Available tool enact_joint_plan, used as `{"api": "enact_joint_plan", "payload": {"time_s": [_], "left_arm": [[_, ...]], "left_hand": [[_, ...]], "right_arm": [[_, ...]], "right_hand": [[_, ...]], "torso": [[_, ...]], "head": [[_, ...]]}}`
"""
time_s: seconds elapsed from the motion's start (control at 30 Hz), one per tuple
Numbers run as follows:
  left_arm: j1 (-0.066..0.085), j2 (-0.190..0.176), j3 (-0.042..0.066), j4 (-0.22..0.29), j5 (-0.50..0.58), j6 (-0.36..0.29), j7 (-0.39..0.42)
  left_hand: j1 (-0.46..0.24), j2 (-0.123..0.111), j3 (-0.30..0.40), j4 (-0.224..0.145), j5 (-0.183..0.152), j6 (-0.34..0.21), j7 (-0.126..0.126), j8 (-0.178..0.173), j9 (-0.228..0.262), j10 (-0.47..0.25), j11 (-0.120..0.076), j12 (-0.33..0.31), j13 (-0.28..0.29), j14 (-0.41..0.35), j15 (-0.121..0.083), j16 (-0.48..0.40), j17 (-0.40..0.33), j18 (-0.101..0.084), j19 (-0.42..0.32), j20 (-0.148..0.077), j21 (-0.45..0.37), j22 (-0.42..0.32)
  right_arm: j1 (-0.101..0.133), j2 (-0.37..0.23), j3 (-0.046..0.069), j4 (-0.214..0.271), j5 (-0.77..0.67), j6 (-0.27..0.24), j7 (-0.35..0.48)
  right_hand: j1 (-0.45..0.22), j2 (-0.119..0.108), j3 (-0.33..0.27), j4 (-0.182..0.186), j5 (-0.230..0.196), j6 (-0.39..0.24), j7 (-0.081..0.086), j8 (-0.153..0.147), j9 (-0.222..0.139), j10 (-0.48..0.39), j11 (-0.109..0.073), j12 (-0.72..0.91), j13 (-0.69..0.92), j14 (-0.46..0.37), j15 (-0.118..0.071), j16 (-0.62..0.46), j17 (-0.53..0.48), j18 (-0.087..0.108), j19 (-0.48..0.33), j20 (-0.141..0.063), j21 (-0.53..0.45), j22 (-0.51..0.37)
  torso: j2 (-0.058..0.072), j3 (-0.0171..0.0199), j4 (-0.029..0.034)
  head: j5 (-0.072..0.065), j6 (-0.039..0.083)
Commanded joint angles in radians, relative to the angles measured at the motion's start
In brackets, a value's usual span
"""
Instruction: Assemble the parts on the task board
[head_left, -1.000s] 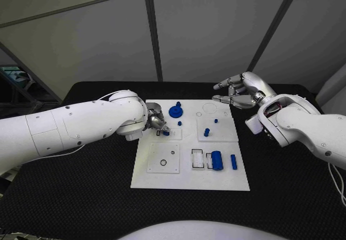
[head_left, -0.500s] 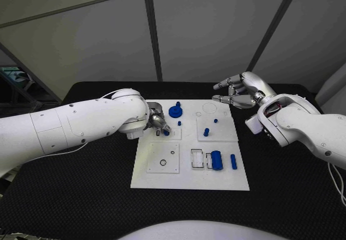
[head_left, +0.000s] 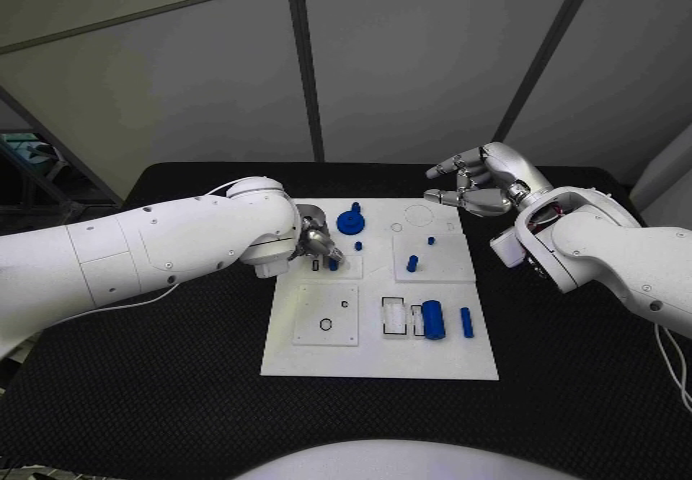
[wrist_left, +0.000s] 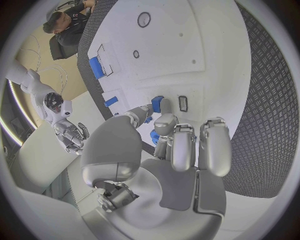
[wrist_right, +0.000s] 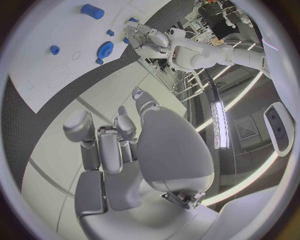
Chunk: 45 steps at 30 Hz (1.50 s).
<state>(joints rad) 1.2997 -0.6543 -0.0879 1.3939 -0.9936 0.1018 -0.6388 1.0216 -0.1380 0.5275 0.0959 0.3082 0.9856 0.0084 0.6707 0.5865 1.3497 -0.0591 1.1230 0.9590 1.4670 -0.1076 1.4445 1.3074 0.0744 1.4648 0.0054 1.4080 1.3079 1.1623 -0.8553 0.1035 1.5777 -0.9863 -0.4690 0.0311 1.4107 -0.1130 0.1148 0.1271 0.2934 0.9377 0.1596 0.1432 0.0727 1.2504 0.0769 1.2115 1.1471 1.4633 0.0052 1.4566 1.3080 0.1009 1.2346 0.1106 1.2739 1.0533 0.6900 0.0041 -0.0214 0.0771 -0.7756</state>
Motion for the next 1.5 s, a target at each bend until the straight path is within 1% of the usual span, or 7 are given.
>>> {"api": "enact_joint_plan", "payload": {"time_s": [0.03, 0.5, 0.87, 1.0, 1.2, 1.37, 1.5], "left_arm": [[-0.002, 0.003, -0.002, 0.0, 0.016, 0.02, -0.01], [-0.002, -0.002, -0.001, -0.002, 0.016, 0.013, -0.014], [-0.002, -0.021, 0.003, 0.013, 0.016, -0.002, -0.008], [-0.002, -0.03, 0.031, 0.016, 0.016, 0.002, -0.005], [0.005, -0.05, 0.096, 0.016, 0.016, 0.025, -0.006], [0.023, -0.065, 0.123, 0.007, 0.016, 0.057, -0.013], [0.041, -0.066, 0.134, -0.025, 0.016, 0.116, -0.023]], "left_hand": [[-0.044, -0.011, -0.055, 0.032, -0.005, 0.016, 0.001, 0.002, 0.0, 0.005, 0.001, 0.006, 0.001, 0.061, -0.003, -0.004, 0.092, -0.025, 0.028, -0.005, 0.008, 0.028], [-0.037, 0.012, -0.267, 0.087, 0.0, 0.024, -0.003, -0.01, -0.002, 0.004, -0.002, 0.008, -0.001, 0.061, -0.007, -0.005, 0.093, -0.025, 0.029, -0.009, 0.008, 0.034], [-0.027, 0.011, -0.327, 0.111, 0.0, 0.018, -0.002, -0.011, 0.0, -0.007, -0.001, -0.005, -0.021, 0.061, -0.006, -0.005, 0.092, -0.021, 0.023, -0.009, -0.005, 0.019], [-0.011, 0.014, -0.35, 0.118, 0.002, 0.002, 0.002, -0.009, 0.004, -0.026, 0.003, -0.026, -0.052, 0.06, -0.004, -0.006, 0.091, -0.018, 0.017, -0.007, -0.017, 0.003], [0.015, 0.017, -0.394, 0.133, 0.004, -0.033, 0.015, -0.013, 0.007, -0.073, 0.013, -0.077, -0.122, 0.06, 0.004, -0.008, 0.09, -0.009, 0.001, -0.001, -0.049, -0.036], [0.021, 0.013, -0.419, 0.145, 0.003, -0.043, 0.02, -0.017, 0.005, -0.084, 0.018, -0.086, -0.138, 0.06, 0.008, -0.008, 0.089, -0.007, -0.003, 0.003, -0.059, -0.048], [0.048, 0.023, -0.438, 0.152, 0.005, -0.062, 0.029, -0.034, -0.007, -0.107, 0.026, -0.111, -0.173, 0.059, 0.015, -0.01, 0.088, -0.002, -0.014, 0.009, -0.082, -0.073]], "right_arm": [[0.002, 0.0, 0.001, 0.003, 0.003, 0.005, 0.004], [0.002, -0.003, 0.001, 0.004, 0.003, 0.006, 0.004], [0.001, -0.003, 0.001, 0.001, 0.003, 0.007, 0.006], [0.001, -0.003, 0.001, -0.001, 0.003, 0.007, 0.006], [0.001, -0.002, 0.001, -0.007, 0.003, 0.009, 0.006], [0.001, -0.001, 0.001, -0.011, 0.003, 0.01, 0.006], [0.001, 0.0, 0.001, -0.013, 0.003, 0.011, 0.005]], "right_hand": [[0.003, -0.001, 0.001, 0.002, -0.007, -0.007, 0.001, 0.007, -0.002, -0.003, -0.003, -0.007, -0.001, 0.056, -0.006, -0.007, 0.052, 0.01, 0.0, -0.002, -0.005, -0.002], [0.0, -0.001, -0.001, 0.004, -0.007, -0.008, 0.001, 0.007, -0.002, -0.006, -0.003, -0.011, -0.006, 0.053, -0.006, -0.013, 0.042, 0.013, -0.007, -0.002, -0.013, -0.014], [-0.002, -0.002, -0.002, 0.006, -0.007, -0.01, 0.002, 0.007, -0.002, -0.009, -0.003, -0.013, -0.009, 0.053, -0.006, -0.015, 0.04, 0.015, -0.012, -0.002, -0.018, -0.022], [-0.002, -0.002, -0.002, 0.006, -0.007, -0.01, 0.002, 0.007, -0.002, -0.009, -0.003, -0.013, -0.009, 0.053, -0.006, -0.015, 0.04, 0.015, -0.012, -0.002, -0.018, -0.022], [-0.005, -0.003, -0.004, 0.008, -0.008, -0.012, 0.002, 0.007, -0.003, -0.01, -0.003, -0.015, -0.011, 0.051, -0.006, -0.018, 0.035, 0.015, -0.014, -0.002, -0.022, -0.027], [-0.006, -0.003, -0.004, 0.009, -0.008, -0.013, 0.002, 0.007, -0.003, -0.011, -0.003, -0.015, -0.012, 0.051, -0.006, -0.02, 0.033, 0.016, -0.016, -0.002, -0.023, -0.029], [-0.006, -0.003, -0.004, 0.009, -0.008, -0.013, 0.002, 0.007, -0.003, -0.011, -0.003, -0.015, -0.012, 0.051, -0.006, -0.02, 0.033, 0.016, -0.016, -0.002, -0.023, -0.029]], "torso": [[0.0, -0.0003, 0.0005], [0.0, -0.0011, 0.0007], [0.0, -0.0016, 0.0007], [0.0, -0.0008, 0.0008], [-0.001, -0.0007, 0.0015], [0.001, -0.0006, 0.0015], [0.0, -0.0012, 0.0012]], "head": [[0.0, 0.001], [-0.003, 0.001], [-0.005, 0.003], [-0.006, 0.003], [-0.005, 0.006], [-0.004, 0.008], [-0.004, 0.008]]}}
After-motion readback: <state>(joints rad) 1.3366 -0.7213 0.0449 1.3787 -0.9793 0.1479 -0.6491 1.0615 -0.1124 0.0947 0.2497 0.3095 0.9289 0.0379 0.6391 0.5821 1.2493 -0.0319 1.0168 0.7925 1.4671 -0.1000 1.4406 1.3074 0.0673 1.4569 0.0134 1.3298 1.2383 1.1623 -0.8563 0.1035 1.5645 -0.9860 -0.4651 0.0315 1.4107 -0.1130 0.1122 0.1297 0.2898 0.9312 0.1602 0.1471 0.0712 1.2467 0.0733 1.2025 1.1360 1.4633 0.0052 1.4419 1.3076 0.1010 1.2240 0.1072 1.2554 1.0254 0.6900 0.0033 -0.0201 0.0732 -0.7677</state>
